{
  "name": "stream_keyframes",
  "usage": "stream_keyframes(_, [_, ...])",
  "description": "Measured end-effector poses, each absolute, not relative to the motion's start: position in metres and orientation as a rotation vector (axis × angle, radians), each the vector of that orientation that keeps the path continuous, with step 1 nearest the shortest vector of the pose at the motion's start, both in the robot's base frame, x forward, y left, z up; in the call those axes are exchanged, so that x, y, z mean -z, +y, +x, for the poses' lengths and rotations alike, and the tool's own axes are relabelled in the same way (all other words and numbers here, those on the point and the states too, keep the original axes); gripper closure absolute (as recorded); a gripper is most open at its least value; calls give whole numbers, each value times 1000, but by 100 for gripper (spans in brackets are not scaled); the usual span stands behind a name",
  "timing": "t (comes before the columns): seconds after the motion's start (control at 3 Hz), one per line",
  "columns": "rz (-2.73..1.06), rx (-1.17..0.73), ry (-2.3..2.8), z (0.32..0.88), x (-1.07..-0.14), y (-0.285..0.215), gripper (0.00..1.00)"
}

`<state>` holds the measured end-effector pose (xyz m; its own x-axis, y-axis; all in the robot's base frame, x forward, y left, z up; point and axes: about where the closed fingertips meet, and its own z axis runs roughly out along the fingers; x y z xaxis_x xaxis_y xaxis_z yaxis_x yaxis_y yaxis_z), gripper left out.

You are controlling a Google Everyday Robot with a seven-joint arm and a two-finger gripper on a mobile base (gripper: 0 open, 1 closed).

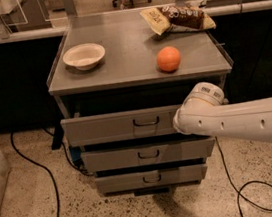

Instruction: Close top drawer

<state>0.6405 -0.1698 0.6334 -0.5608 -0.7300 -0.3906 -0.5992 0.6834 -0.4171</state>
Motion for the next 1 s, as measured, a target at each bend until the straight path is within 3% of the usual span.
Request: stream_keyframes(1.0, [-935,303,2365,684,-624,-174,100])
